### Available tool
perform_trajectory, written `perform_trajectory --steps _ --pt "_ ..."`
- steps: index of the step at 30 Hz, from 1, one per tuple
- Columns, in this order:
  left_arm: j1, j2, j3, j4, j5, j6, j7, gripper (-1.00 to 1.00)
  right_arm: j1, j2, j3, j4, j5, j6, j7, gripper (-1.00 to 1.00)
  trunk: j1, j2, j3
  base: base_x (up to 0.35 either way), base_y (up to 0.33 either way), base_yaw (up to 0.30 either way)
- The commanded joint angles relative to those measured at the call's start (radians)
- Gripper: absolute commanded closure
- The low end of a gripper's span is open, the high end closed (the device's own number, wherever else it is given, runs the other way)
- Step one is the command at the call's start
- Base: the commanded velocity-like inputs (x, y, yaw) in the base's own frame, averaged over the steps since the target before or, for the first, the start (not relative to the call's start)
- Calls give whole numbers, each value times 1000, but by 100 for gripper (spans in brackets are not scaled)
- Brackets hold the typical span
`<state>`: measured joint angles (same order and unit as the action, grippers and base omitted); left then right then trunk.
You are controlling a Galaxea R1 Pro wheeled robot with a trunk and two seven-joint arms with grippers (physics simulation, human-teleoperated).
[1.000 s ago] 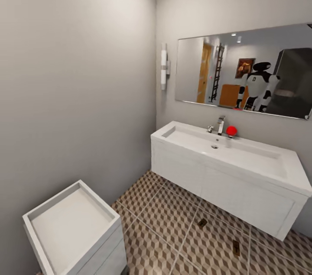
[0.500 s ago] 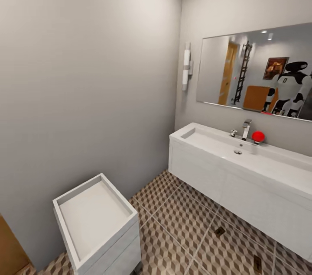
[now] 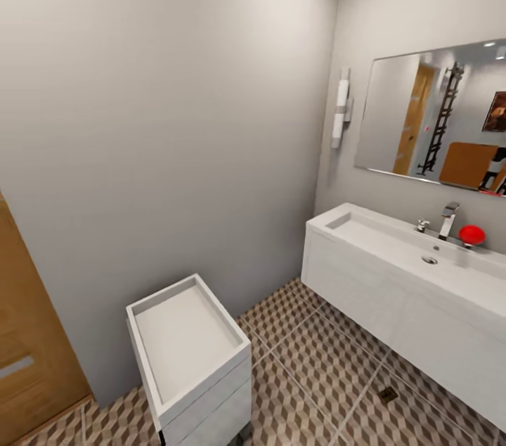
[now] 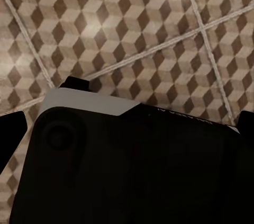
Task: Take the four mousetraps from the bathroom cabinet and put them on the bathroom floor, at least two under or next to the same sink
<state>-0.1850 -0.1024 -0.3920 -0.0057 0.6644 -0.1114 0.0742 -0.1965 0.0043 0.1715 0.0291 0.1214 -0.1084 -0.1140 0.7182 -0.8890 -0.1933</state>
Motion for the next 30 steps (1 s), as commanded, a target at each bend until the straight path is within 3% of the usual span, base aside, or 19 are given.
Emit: perform_trajectory --steps 1,23,30 --pt "-1 0 -8 0 6 -2 4 -100 -1 0 2 3 11 -4 -6 -100 0 -1 -1 0 0 300" --pt "-1 -2 -8 1 6 5 4 -100 -1 -1 2 3 8 -1 1 -100 0 -1 -1 0 0 299" --pt "-1 -2 -8 1 6 3 4 -100 -1 -1 2 3 8 2 1 -100 0 -1 -1 0 0 138"
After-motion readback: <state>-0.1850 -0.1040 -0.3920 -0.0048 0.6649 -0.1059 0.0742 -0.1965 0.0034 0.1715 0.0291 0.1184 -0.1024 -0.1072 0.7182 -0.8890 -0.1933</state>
